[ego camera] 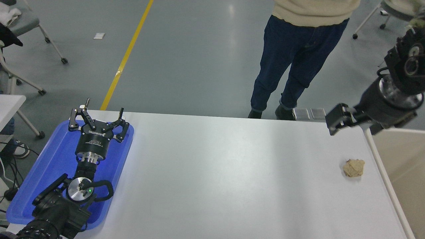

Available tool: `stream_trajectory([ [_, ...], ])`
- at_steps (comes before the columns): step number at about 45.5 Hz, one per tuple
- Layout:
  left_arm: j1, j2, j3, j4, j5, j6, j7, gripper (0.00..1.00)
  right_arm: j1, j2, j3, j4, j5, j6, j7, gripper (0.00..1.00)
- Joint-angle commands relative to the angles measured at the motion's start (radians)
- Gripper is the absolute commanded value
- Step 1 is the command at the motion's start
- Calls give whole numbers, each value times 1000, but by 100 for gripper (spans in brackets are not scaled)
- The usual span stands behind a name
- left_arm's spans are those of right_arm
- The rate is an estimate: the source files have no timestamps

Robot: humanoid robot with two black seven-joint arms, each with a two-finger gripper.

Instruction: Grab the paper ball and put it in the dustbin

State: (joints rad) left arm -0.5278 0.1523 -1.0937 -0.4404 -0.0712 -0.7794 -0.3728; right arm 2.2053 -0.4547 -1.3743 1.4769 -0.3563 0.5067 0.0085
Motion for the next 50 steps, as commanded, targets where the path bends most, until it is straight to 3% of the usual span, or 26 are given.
stream_trajectory([
  [1, 0, 0, 0, 0, -1, 0, 0, 100, -249, -157, 86, -173, -205, -108, 2, 100],
  [15, 0, 0, 0, 0, 1, 0, 0, 100, -691, -182, 322, -467, -391, -234, 4, 100],
  [24, 0, 0, 0, 0, 1, 0, 0, 100, -884, -167, 445, -624, -397, -260, 5, 100],
  [34, 0, 1, 0, 0, -1, 0, -2, 100, -1045, -78, 584, -799, -403, -267, 7, 100],
  [50, -1, 0, 0, 0, -1, 0, -1, 100, -1144, -18, 692, -891, -403, -333, 5, 100],
])
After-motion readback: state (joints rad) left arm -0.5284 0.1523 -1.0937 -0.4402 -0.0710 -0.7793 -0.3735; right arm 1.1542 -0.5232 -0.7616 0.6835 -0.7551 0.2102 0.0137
